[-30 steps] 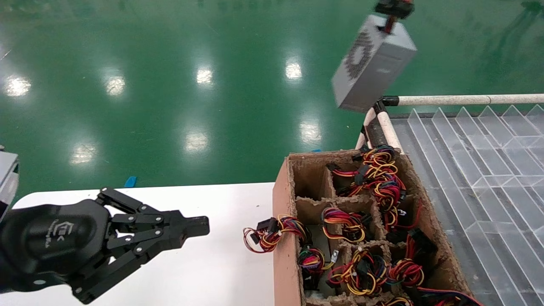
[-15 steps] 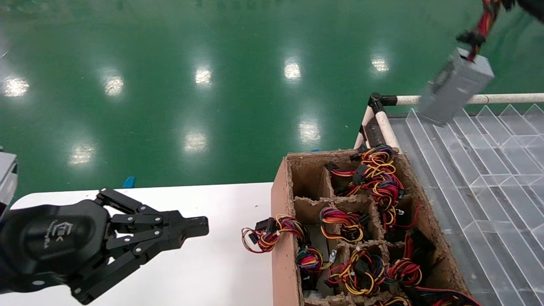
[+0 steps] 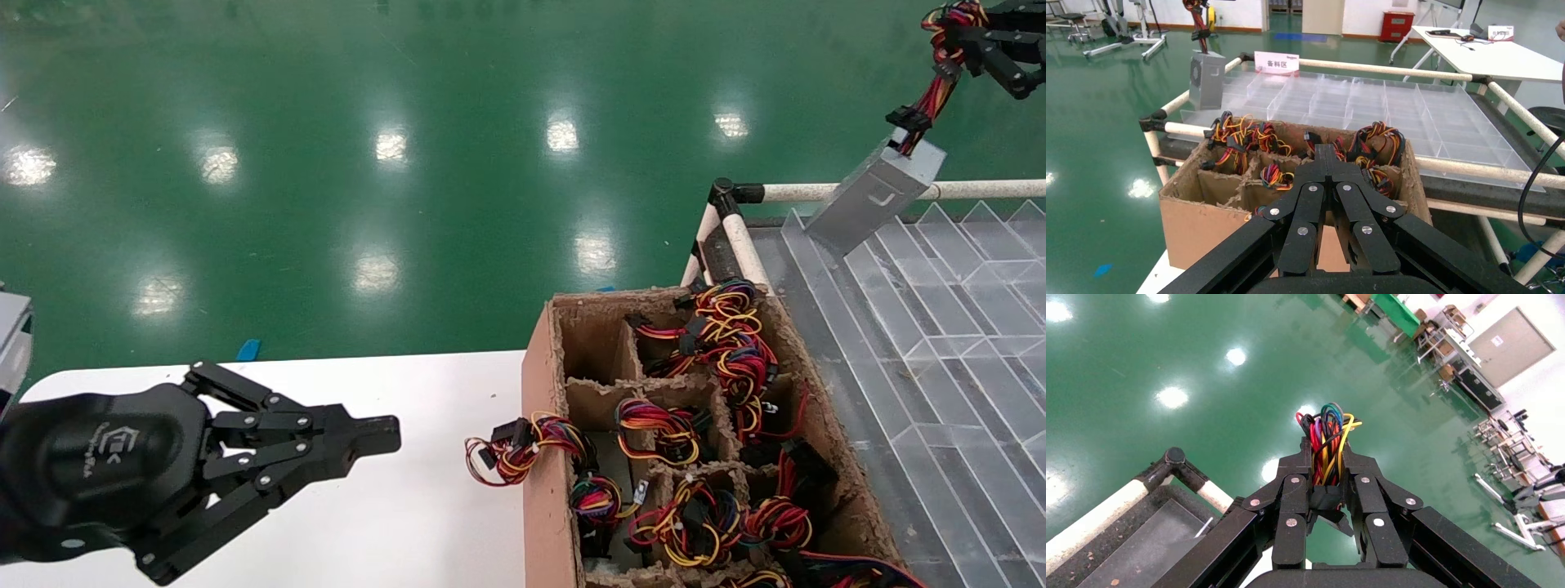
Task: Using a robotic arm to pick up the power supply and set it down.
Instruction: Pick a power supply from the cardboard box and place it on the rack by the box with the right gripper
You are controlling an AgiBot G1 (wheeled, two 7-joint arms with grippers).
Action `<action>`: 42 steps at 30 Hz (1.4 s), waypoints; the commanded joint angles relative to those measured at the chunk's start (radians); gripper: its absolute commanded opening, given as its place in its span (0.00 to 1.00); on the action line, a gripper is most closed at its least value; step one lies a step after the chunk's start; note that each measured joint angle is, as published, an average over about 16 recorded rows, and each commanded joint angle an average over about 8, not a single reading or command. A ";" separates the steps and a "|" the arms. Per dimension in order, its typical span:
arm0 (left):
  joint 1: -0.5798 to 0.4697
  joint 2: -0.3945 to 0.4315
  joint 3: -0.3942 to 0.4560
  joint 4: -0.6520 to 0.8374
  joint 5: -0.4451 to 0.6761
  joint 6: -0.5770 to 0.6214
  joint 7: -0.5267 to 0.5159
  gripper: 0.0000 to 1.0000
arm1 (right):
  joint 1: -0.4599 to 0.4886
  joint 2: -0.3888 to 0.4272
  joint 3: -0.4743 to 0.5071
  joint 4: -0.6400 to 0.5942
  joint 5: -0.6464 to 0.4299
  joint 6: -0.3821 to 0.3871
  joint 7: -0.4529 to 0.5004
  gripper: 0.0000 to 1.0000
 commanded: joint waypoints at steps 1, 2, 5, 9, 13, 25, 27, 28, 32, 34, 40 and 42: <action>0.000 0.000 0.000 0.000 0.000 0.000 0.000 0.00 | -0.002 -0.002 0.001 -0.003 0.001 -0.001 -0.004 0.00; 0.000 0.000 0.000 0.000 0.000 0.000 0.000 0.00 | -0.003 -0.004 -0.001 -0.003 -0.001 -0.003 -0.006 0.00; 0.000 0.000 0.000 0.000 0.000 0.000 0.000 0.00 | -0.005 -0.008 -0.005 -0.005 -0.006 -0.004 -0.010 0.00; 0.000 0.000 0.000 0.000 0.000 0.000 0.000 0.00 | -0.008 -0.011 -0.008 -0.011 -0.011 0.018 -0.012 0.00; 0.000 0.000 0.000 0.000 0.000 0.000 0.000 0.00 | -0.015 -0.017 -0.010 -0.019 -0.014 0.059 -0.009 0.00; 0.000 0.000 0.000 0.000 0.000 0.000 0.000 0.00 | -0.040 -0.054 -0.016 -0.022 -0.022 0.127 0.016 0.00; 0.000 0.000 0.000 0.000 0.000 0.000 0.000 0.00 | -0.038 -0.058 -0.014 -0.019 -0.020 0.126 0.020 0.00; 0.000 0.000 0.000 0.000 0.000 0.000 0.000 0.00 | -0.037 -0.059 -0.014 -0.018 -0.019 0.126 0.021 0.00; 0.000 0.000 0.000 0.000 0.000 0.000 0.000 0.00 | -0.036 -0.066 -0.015 -0.014 -0.021 0.130 0.021 0.00; 0.000 0.000 0.000 0.000 0.000 0.000 0.000 0.00 | -0.037 -0.069 -0.018 -0.013 -0.025 0.137 0.018 0.00; 0.000 0.000 0.000 0.000 0.000 0.000 0.000 0.00 | -0.041 -0.072 -0.023 -0.012 -0.033 0.165 0.009 0.00; 0.000 0.000 0.000 0.000 0.000 0.000 0.000 0.00 | -0.041 -0.069 -0.023 -0.013 -0.033 0.174 0.007 0.00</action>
